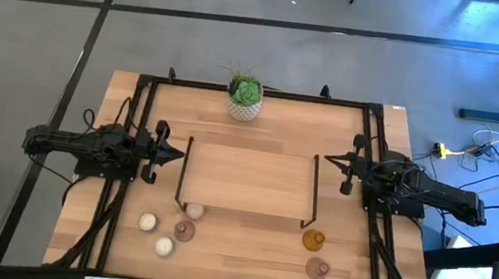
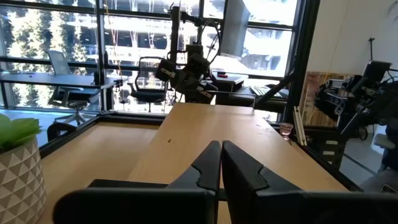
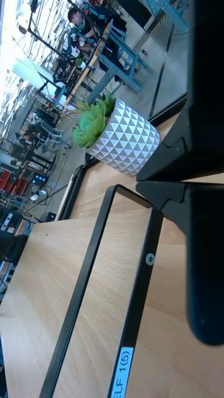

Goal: Pick & Place candle stick holders

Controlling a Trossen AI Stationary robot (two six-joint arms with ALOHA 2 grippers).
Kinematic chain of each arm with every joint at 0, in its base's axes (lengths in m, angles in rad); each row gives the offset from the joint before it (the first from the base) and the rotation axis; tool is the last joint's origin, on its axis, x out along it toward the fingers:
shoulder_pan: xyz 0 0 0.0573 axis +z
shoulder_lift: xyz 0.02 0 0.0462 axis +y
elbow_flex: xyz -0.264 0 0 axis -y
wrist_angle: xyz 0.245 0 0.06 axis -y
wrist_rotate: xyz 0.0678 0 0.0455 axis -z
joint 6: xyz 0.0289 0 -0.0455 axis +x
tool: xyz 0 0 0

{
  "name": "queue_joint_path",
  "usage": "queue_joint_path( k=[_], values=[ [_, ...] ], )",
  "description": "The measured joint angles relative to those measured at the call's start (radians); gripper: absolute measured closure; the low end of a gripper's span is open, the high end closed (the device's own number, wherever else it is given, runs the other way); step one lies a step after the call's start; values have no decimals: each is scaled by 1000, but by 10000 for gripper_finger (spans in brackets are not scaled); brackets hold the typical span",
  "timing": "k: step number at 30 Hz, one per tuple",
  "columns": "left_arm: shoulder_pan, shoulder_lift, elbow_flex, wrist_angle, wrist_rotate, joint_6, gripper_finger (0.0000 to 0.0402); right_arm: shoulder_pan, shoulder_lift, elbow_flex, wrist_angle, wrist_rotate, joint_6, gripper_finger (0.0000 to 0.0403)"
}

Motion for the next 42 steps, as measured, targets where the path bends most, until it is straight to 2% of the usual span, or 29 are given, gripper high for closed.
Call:
queue_joint_path(
  k=[39,42],
  values=[
    [0,0,0,0,0,2,393,0,0,0,0,0,0,397],
    [0,1,0,26,-65,99,394,0,0,0,0,0,0,397]
  ],
)
